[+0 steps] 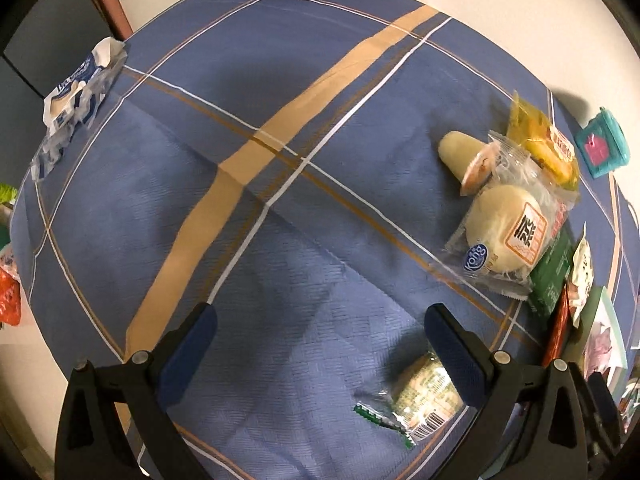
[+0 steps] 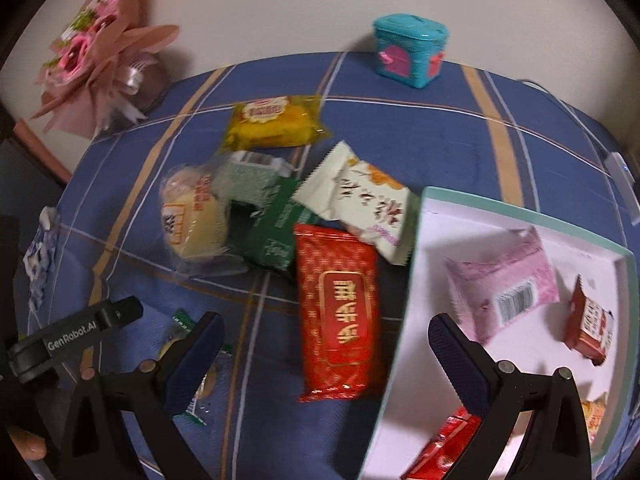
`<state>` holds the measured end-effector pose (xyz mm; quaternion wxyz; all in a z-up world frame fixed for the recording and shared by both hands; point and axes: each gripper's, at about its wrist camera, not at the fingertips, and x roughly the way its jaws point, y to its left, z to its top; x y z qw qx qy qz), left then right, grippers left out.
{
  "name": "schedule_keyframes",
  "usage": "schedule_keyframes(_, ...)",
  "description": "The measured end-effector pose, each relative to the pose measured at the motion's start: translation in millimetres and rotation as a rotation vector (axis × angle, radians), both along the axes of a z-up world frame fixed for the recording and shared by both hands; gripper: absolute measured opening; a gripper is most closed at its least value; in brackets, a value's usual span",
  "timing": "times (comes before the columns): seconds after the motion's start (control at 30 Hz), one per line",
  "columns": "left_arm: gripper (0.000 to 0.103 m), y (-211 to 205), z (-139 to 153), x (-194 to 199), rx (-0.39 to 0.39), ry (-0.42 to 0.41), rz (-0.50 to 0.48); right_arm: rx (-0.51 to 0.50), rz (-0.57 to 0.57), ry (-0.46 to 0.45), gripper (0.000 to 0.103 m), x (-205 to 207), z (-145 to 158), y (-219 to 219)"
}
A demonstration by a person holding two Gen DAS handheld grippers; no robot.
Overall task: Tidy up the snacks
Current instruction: 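Move left tool to green-edged round biscuit while right tool approaches red cake pack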
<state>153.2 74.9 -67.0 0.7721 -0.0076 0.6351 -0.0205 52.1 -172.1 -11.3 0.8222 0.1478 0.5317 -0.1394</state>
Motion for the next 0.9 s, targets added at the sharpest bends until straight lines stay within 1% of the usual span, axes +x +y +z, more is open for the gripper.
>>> schedule_keyframes(0.03, 0.103, 5, 5, -9, -0.001, 0.002, 0.001, 0.002, 0.01, -0.001, 0.103, 1, 0, 2)
schedule_keyframes(0.1, 0.103, 15, 3, -13, 0.0, 0.009, -0.002, 0.013, 0.025, -0.001, 0.103, 4, -3, 4)
schedule_keyframes(0.2, 0.103, 6, -11, -11, 0.011, 0.031, -0.009, 0.033, 0.036, 0.005, 0.103, 6, -8, 4)
schedule_keyframes(0.3, 0.103, 8, -23, -7, -0.003, 0.054, -0.006, 0.018, 0.045, 0.007, 0.102, 10, -10, 5)
schedule_keyframes(0.43, 0.103, 13, -33, 3, -0.013, 0.065, 0.001, 0.024, 0.061, -0.003, 0.095, 18, -12, 7)
schedule_keyframes(0.5, 0.103, 11, -36, 4, -0.019, 0.067, 0.01, 0.036, 0.064, 0.003, 0.091, 22, -16, 7)
schedule_keyframes(0.67, 0.103, 23, -41, 16, -0.03, 0.072, 0.03, -0.002, 0.049, 0.036, 0.09, 30, -25, 4)
schedule_keyframes(0.77, 0.103, 31, -41, 15, -0.041, 0.076, 0.035, -0.018, 0.054, 0.036, 0.09, 35, -26, 2)
schedule_keyframes(0.9, 0.103, 36, -41, 16, -0.044, 0.075, 0.03, -0.009, 0.051, 0.042, 0.089, 41, -33, 1)
